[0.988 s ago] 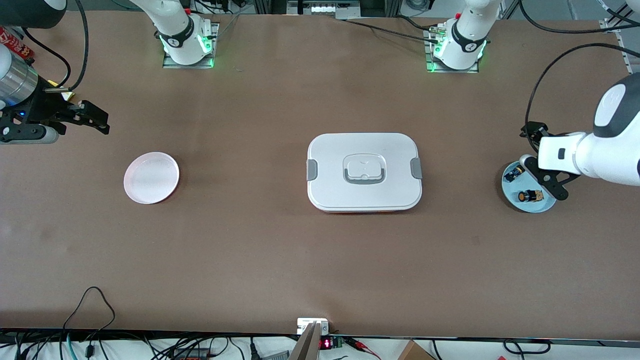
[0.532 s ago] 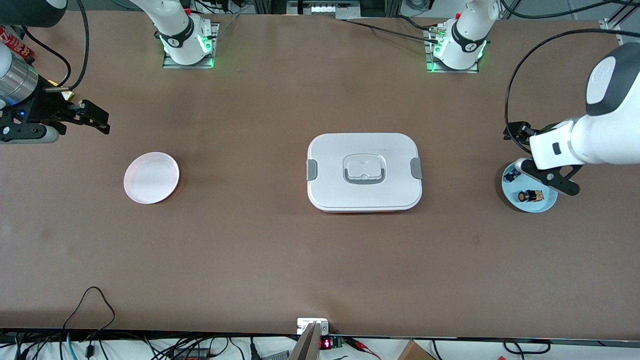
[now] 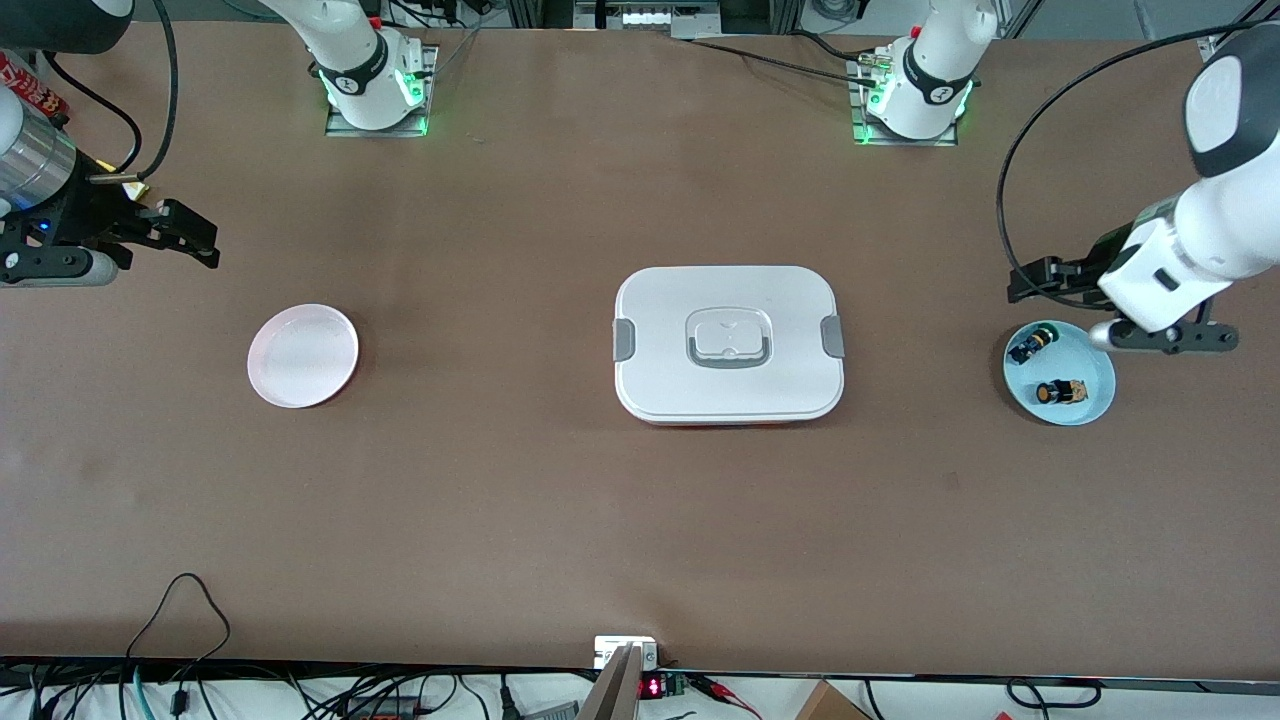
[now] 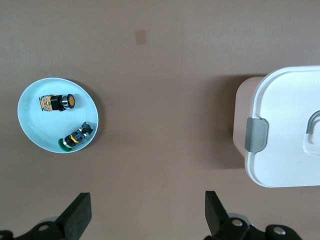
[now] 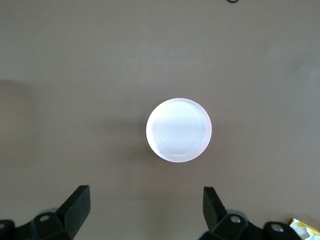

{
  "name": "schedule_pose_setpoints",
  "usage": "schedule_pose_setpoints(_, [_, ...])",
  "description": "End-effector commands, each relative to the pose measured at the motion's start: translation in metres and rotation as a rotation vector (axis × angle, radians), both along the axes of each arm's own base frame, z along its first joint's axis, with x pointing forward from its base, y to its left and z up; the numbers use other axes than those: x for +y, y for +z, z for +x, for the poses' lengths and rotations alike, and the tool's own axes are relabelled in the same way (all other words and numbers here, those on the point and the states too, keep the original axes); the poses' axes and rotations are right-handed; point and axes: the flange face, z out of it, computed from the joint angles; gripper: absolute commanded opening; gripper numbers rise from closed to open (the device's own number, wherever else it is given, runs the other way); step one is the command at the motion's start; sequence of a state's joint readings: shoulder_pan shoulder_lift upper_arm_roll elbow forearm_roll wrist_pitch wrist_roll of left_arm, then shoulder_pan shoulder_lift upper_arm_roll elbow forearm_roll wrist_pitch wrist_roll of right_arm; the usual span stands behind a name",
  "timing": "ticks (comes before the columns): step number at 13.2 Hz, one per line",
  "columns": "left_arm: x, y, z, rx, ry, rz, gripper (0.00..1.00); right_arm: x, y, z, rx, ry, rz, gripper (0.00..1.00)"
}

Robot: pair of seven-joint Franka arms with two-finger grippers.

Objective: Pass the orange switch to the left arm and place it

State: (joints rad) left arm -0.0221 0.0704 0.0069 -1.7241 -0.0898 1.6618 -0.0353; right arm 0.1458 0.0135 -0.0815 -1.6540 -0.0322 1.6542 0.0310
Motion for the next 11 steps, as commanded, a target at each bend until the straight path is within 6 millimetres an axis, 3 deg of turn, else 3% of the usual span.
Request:
schedule_pose_setpoints(1, [-0.011, 0.038, -0.04, -0.064, 0.001, -0.002, 1.0, 0.001, 0.007, -0.001, 0.005, 0.013, 0.009, 1.0])
schedule_pose_setpoints(5, [-0.014, 0.036, -0.027, -0.089, -0.043, 0.079, 1.0, 0.001, 0.007, -0.001, 0.005, 0.013, 0.009, 1.0])
schedule_pose_setpoints(11, [-0.02, 0.046, -0.025, -0.105, -0.065, 0.11, 1.0, 0.002, 0.007, -0.001, 0.006, 0.014, 0.007, 1.0])
